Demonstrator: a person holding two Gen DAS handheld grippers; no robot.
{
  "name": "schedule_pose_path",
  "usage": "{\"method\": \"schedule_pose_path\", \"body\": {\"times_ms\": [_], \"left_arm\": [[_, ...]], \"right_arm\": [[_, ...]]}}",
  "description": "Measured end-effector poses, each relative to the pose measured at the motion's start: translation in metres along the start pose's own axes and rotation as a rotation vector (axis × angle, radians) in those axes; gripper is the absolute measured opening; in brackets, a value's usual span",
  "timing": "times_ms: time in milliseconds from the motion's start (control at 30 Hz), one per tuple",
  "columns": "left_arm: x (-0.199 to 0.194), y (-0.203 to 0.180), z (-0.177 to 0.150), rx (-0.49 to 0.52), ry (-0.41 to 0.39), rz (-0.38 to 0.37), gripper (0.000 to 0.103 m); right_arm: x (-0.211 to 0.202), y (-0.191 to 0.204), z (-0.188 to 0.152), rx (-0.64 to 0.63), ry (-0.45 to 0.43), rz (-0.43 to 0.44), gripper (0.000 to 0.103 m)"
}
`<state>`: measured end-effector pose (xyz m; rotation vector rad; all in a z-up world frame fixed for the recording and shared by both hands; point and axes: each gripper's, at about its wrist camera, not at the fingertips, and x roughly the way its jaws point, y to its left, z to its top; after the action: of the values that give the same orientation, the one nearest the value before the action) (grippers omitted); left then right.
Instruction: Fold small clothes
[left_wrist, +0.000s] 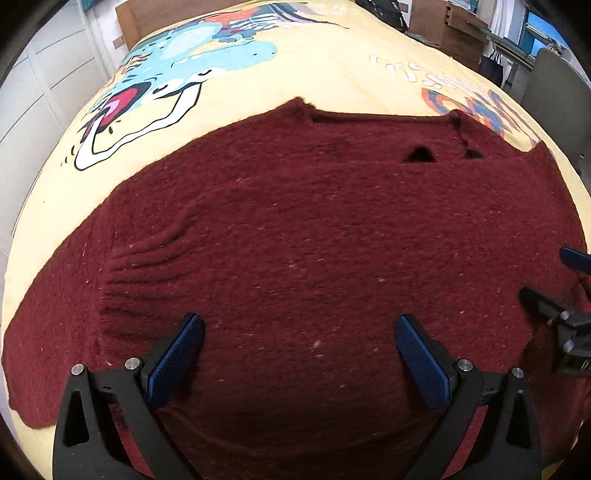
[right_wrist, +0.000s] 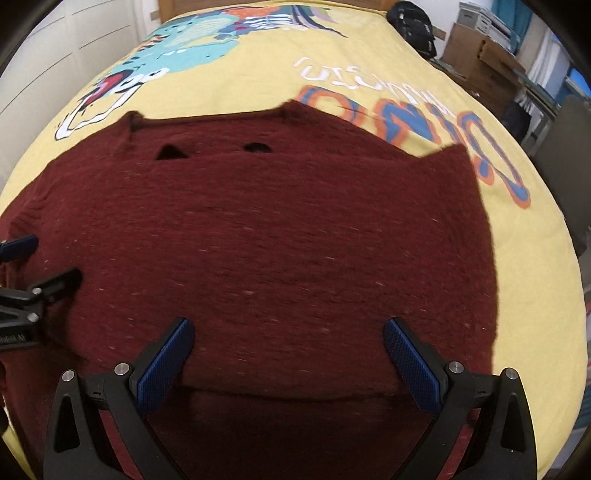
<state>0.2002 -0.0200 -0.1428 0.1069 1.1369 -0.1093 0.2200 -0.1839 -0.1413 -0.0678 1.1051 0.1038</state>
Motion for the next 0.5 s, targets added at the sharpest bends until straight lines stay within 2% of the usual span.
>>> {"method": "schedule_pose_path", "body": {"times_ms": [100,233,500], "left_arm": [[-0.001,0.01,-0.003,-0.005,-0.005,-0.002,0.102],[-0.004,0.017,-0.009,-0.006,-0.011,-0.003,0.102],[-0.005,0.017,-0.017,-0.029,-0.023,-0.014,0.102]], "right_arm": [[0.0,-0.023,-0.001,0.033,0.005,-0.03,0.102],[0.0,-0.045,-0.005,0.075,0.006,-0.002,0.102],[0.005,-0.04,-0.016,0.071,-0.01,-0.017,0.102]]}}
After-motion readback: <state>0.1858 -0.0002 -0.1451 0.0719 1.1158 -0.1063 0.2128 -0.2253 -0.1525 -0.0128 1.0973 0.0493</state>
